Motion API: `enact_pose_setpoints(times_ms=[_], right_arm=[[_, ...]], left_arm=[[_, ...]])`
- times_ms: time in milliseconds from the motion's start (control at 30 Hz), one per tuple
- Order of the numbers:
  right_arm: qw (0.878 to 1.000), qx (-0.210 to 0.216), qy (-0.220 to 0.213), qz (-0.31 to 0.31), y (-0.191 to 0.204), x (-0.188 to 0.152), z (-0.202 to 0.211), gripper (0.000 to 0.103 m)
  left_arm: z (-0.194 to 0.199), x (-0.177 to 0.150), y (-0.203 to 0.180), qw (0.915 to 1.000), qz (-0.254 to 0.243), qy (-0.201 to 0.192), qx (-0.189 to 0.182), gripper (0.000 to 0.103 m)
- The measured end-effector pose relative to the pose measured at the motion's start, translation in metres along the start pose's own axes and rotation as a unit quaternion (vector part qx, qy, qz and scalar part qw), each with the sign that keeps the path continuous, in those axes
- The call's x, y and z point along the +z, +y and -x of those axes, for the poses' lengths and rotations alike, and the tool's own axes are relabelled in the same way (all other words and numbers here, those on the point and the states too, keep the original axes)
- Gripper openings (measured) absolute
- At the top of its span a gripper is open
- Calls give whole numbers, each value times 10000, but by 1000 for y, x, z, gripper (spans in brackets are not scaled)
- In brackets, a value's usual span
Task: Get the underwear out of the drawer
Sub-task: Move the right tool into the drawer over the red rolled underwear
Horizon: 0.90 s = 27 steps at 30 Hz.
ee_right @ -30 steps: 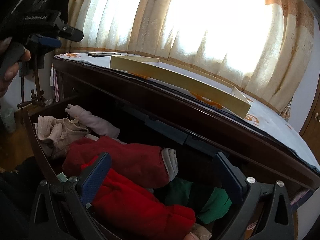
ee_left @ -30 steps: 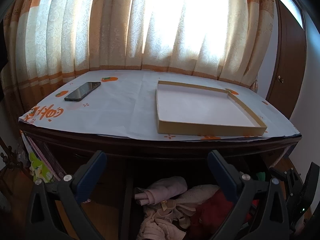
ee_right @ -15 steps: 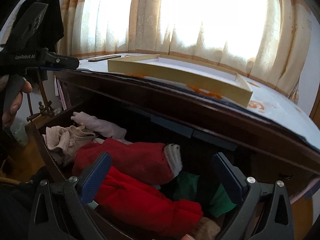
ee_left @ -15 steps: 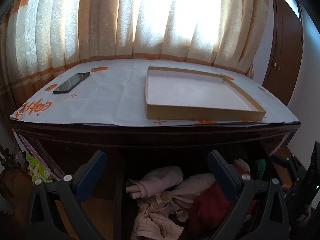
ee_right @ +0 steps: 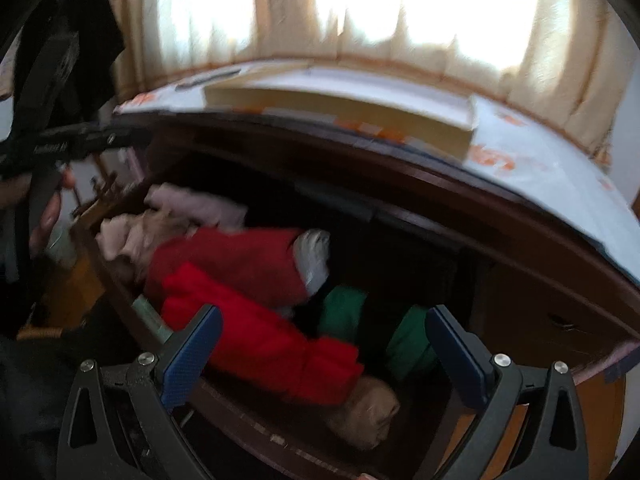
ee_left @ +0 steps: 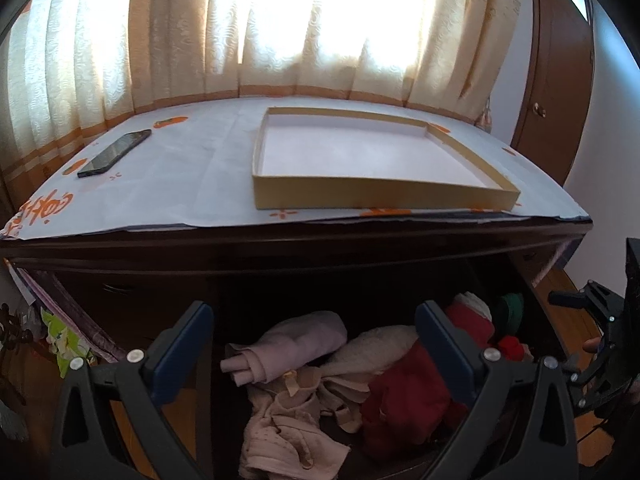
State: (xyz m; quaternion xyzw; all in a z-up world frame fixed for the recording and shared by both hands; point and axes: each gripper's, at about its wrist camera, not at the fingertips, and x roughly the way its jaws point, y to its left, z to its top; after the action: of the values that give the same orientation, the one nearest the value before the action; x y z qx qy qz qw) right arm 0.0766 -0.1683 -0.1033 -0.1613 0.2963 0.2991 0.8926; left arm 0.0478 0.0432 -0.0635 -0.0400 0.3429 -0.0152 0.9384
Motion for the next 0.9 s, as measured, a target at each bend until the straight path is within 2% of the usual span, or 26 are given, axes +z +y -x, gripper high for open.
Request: enact_pose_setpoints(times_ms=[100,267,433,500,667,900], right_arm=[[9988,223,427,116,2,-2,-10,102],[9942,610,864,198,0,2,-22,102],[9893,806,1167,347,2,10,-37,87],[9864,949,1301,323,3,12,-45,84],[9770,1395,1597,227,4,15,-61,76],[9582,1990,2020,388,3,20,-75,76]], left_arm=[[0,0,-1,10000,-18,21,-21,103],[-1,-1,-1,10000,1,52,-52,103],[-2,-1,-1,9999,-5,64,-87,103],[-2,-1,-1,9999,-6,76,-100,103],[-4,-2,-3,9999,-1,101,-123,103],[-6,-3,-4,9998,-2,128,-146,103]])
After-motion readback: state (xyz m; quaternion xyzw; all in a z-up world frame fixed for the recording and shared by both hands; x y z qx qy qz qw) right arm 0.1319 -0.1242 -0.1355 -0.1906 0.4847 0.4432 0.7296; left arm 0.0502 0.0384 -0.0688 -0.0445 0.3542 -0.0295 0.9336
